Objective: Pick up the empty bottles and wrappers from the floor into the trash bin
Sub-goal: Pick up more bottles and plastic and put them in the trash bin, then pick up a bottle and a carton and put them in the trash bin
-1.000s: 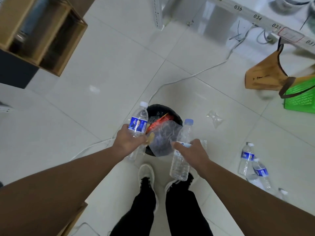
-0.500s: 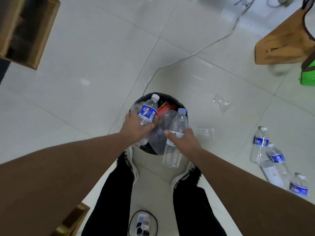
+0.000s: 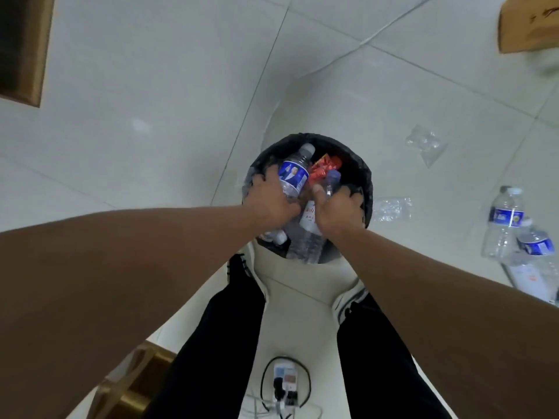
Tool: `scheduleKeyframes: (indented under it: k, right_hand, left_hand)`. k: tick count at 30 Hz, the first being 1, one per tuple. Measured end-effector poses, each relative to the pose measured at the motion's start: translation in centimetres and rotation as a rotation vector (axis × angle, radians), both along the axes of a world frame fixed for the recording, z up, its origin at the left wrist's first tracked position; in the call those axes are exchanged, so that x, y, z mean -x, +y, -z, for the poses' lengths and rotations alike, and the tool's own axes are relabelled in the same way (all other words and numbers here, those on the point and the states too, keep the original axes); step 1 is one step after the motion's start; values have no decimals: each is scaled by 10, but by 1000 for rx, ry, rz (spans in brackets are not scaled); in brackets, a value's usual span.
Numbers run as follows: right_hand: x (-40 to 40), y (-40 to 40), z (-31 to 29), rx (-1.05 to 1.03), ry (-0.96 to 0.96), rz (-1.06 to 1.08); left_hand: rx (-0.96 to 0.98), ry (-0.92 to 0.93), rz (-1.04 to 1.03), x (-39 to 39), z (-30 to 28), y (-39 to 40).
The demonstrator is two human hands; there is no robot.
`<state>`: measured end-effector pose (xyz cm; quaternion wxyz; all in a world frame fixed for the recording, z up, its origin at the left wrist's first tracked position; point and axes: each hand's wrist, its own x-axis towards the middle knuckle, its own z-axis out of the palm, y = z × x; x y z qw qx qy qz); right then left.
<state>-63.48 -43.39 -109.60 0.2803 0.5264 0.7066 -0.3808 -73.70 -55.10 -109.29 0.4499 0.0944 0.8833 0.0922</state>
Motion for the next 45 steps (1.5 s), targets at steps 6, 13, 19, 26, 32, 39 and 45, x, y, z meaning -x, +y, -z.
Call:
scheduleKeyframes:
  k: [6, 13, 19, 26, 32, 39, 45]
  right_hand:
    - [-20, 29, -58, 2, 163, -37]
    - [-46, 57, -113, 31, 227, 12]
    - [-81, 77, -127, 74, 219, -4]
    - [-145, 115, -143, 96, 218, 45]
    - [-220, 165, -163, 101, 173, 137]
    - [-301, 197, -170, 21, 120, 302]
    - [-358, 177, -184, -22, 91, 421]
  left_hand:
    - [-211, -18, -16, 20, -69, -8]
    - [-243, 44, 17, 23, -133, 0]
    - [-217, 77, 11, 8, -163, 11]
    - [-129, 102, -40, -40, -171, 29]
    - [-103, 95, -15, -94, -172, 70]
    - [-179, 76, 191, -144, -180, 131]
    - [-256, 7, 311, -169, -183, 142]
